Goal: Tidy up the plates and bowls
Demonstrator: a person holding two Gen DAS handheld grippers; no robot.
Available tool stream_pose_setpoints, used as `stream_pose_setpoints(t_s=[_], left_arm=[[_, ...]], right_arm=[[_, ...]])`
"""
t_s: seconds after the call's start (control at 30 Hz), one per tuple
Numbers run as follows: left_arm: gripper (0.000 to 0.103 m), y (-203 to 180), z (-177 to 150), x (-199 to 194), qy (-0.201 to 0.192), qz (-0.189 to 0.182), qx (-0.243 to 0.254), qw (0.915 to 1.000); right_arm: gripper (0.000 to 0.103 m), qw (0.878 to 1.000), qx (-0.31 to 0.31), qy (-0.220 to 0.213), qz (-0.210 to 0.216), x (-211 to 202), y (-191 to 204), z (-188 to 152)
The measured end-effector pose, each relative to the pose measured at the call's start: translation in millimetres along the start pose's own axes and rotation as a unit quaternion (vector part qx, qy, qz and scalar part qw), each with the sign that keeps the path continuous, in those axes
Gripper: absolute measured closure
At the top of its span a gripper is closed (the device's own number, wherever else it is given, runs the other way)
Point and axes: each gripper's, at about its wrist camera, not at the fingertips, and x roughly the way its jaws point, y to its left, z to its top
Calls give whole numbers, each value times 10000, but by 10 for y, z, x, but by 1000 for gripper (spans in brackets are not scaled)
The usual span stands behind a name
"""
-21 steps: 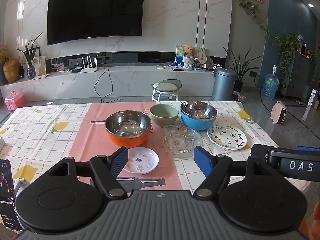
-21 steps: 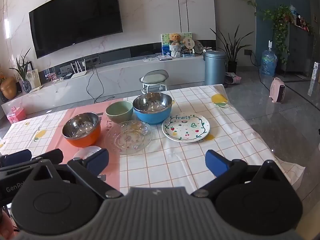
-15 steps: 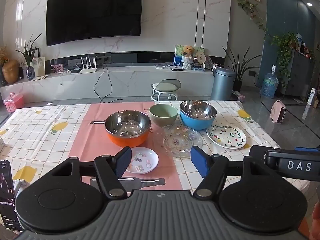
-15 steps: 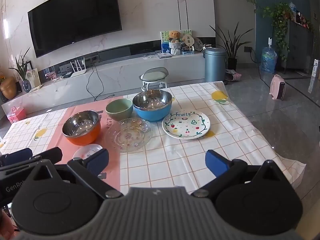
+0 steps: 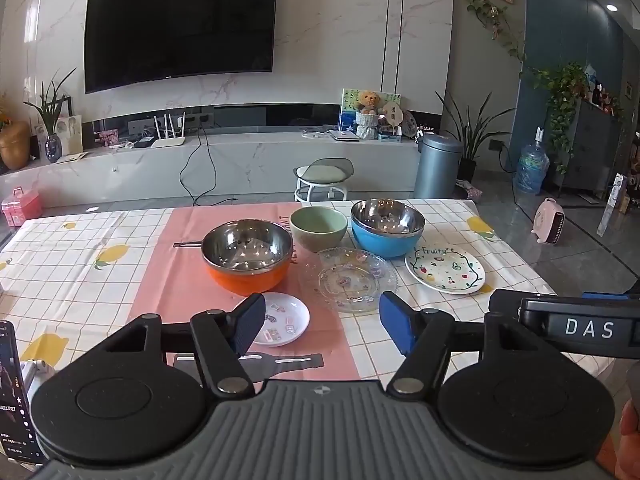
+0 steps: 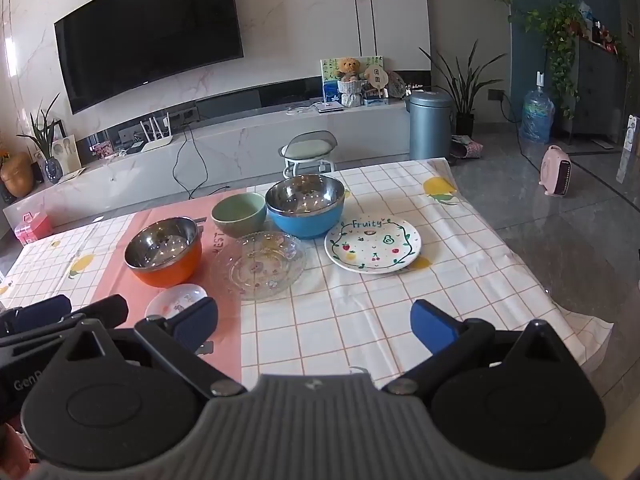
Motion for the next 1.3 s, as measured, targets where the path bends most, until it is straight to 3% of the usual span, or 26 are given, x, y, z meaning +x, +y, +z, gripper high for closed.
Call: stream_pose_setpoints(t_s=[1.3], left_arm=[[26,-74,-18,-9,27,-60,-6,10000]], right_arm=[[3,9999,135,87,1,11,-56,-46]])
